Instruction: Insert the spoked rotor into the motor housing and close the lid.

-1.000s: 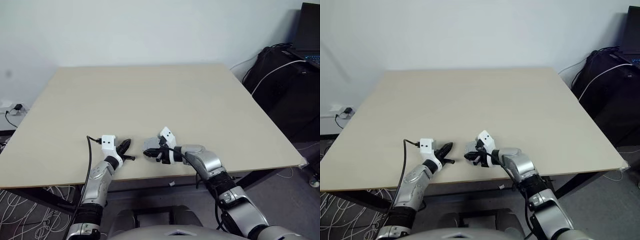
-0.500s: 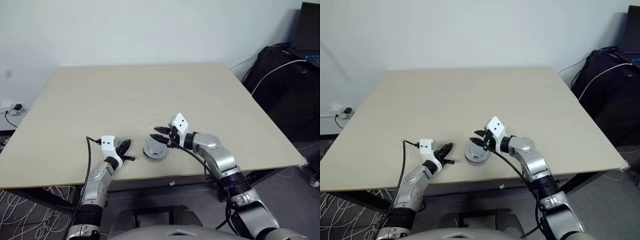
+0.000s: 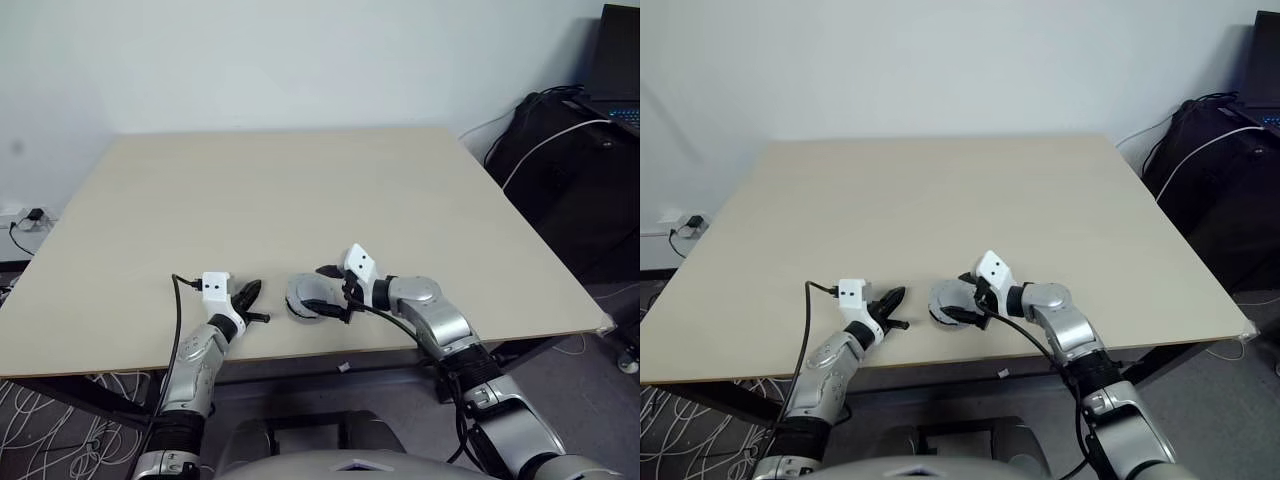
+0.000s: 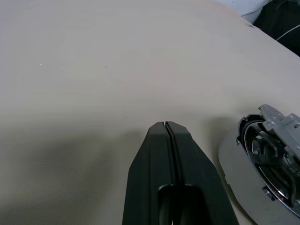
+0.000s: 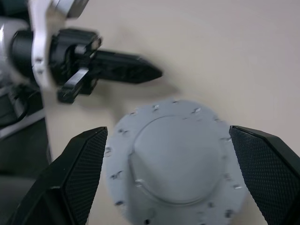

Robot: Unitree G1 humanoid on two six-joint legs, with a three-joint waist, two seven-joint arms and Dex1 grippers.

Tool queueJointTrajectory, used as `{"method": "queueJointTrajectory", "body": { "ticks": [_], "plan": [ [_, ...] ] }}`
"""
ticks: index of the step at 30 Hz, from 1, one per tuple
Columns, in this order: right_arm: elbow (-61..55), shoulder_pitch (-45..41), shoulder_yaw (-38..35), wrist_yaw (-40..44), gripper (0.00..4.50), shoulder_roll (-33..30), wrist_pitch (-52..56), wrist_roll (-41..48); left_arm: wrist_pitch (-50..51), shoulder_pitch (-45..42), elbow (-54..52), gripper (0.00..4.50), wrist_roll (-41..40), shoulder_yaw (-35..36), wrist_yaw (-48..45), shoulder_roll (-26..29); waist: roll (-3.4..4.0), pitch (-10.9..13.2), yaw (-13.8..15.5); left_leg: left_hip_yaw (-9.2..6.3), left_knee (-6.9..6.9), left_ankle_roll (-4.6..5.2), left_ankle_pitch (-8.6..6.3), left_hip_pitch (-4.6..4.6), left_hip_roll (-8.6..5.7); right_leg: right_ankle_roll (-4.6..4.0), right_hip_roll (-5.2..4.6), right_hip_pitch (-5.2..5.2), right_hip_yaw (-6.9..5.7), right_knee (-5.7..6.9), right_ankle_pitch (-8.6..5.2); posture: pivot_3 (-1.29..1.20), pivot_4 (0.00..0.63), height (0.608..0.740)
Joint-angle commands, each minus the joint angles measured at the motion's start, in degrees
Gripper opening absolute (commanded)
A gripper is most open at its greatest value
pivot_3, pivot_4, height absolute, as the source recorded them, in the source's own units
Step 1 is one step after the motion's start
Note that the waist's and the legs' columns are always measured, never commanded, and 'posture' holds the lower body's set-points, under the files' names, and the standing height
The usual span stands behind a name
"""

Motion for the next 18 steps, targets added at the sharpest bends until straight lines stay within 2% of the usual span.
{"method": "queueJointTrajectory", "body": {
  "ticks": [1, 10, 18],
  "plan": [
    [1.6, -2.7, 0.2, 1.7, 4.48, 0.8, -1.5, -0.1, -0.2, -0.3, -3.0, 0.0, -0.9, 0.5, -0.2, 0.0, 0.0, 0.0, 0.0, 0.0, 0.0, 0.0, 0.0, 0.0, 0.0, 0.0, 0.0, 0.0, 0.0, 0.0, 0.0, 0.0, 0.0, 0.74],
    [12.3, -7.3, 1.1, 3.4, 4.48, 2.7, -6.1, -3.1, -0.3, 0.0, -3.2, 0.0, -1.4, 0.8, 0.3, -0.2, 0.0, 0.0, 0.0, 0.0, 0.01, 0.0, 0.0, 0.01, 0.0, 0.0, 0.0, 0.01, 0.0, 0.01, 0.01, 0.0, 0.0, 0.74],
    [16.8, -7.6, 1.5, 6.2, 4.48, 1.7, -9.1, -4.7, -0.5, 0.5, -3.5, 0.0, -2.1, 1.3, 0.8, -0.4, 0.01, 0.0, 0.0, -0.01, 0.02, 0.0, 0.0, 0.09, 0.0, 0.01, 0.0, 0.1, 0.0, 0.02, 0.01, 0.0, 0.0, 0.74]
  ]
}}
